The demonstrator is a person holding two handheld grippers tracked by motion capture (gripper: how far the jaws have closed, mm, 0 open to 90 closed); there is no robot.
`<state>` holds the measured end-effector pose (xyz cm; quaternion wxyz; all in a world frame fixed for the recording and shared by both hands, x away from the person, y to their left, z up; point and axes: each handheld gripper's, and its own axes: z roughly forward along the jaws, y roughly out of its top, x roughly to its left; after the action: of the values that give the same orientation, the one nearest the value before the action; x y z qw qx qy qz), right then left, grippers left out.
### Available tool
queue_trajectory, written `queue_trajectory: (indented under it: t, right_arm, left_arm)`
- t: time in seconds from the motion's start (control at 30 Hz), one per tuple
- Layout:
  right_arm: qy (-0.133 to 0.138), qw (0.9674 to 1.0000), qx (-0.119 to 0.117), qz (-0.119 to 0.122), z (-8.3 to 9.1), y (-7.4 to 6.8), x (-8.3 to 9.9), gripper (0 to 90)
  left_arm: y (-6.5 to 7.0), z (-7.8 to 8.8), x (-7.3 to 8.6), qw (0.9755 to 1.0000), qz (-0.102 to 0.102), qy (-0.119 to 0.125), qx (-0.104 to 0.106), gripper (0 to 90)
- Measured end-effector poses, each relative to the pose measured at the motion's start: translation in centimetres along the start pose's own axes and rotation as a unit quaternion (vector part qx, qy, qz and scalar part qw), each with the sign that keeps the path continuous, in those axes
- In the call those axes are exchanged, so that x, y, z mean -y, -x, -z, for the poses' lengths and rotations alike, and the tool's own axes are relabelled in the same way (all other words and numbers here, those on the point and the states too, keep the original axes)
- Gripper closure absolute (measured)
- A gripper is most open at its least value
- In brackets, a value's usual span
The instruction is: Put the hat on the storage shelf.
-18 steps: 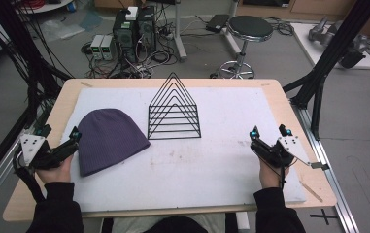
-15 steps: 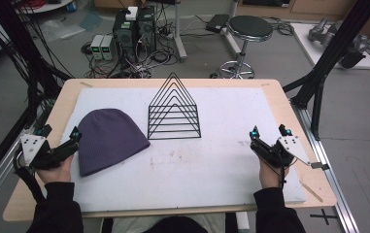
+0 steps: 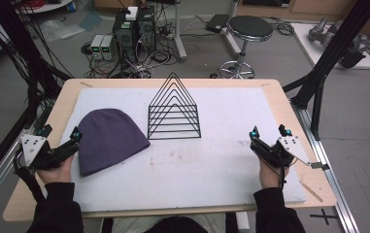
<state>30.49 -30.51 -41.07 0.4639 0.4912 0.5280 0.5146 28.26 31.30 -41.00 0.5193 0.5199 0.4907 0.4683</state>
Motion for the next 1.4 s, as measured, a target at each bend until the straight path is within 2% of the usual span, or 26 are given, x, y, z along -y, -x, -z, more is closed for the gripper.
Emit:
queue_trajectory:
  t: [0.17,0.3,0.47,0.6,0.8,0.83,1.1,1.23,1.4]
  right_arm:
    - [-0.001,1.0,-0.001,-0.003,0.0,0.0,0.0,10.7]
    - [-0.001,1.0,-0.001,0.0,-0.1,0.0,0.0,10.7]
    - [-0.002,1.0,-0.005,0.002,-0.2,-0.2,0.1,10.7]
    - [-0.005,1.0,-0.006,0.002,-0.3,-0.3,0.1,10.7]
    - [-0.009,0.9999,-0.01,0.0,-0.4,-0.5,0.2,10.7]
    - [-0.009,0.9999,-0.011,0.002,-0.4,-0.5,0.2,10.7]
    - [-0.01,0.9999,-0.012,0.003,-0.5,-0.5,0.2,10.6]
    - [-0.011,0.9999,-0.011,0.003,-0.5,-0.5,0.2,10.7]
    - [-0.012,0.9998,-0.012,0.007,-0.6,-0.5,0.2,10.7]
  left_arm:
    - [0.1,-0.1,-0.6,0.9999,0.003,-0.007,0.011,12.6]
    - [0.3,-0.2,-1.0,0.9998,-0.015,-0.009,0.014,12.6]
    - [0.5,-0.3,-1.6,0.9995,-0.019,-0.016,0.019,12.6]
    - [0.8,-0.9,-2.3,0.9989,-0.033,-0.023,0.025,12.6]
    - [0.9,-2.5,-3.0,0.9972,-0.031,-0.049,0.046,12.5]
    - [0.9,-2.9,-3.4,0.9964,-0.034,-0.057,0.053,12.5]
    - [0.0,-4.4,-4.7,0.9941,-0.034,-0.085,0.058,12.5]
    - [-0.5,-4.9,-5.0,0.9939,-0.037,-0.088,0.055,12.5]
    - [-1.2,-5.8,-5.2,0.9932,-0.029,-0.097,0.058,12.5]
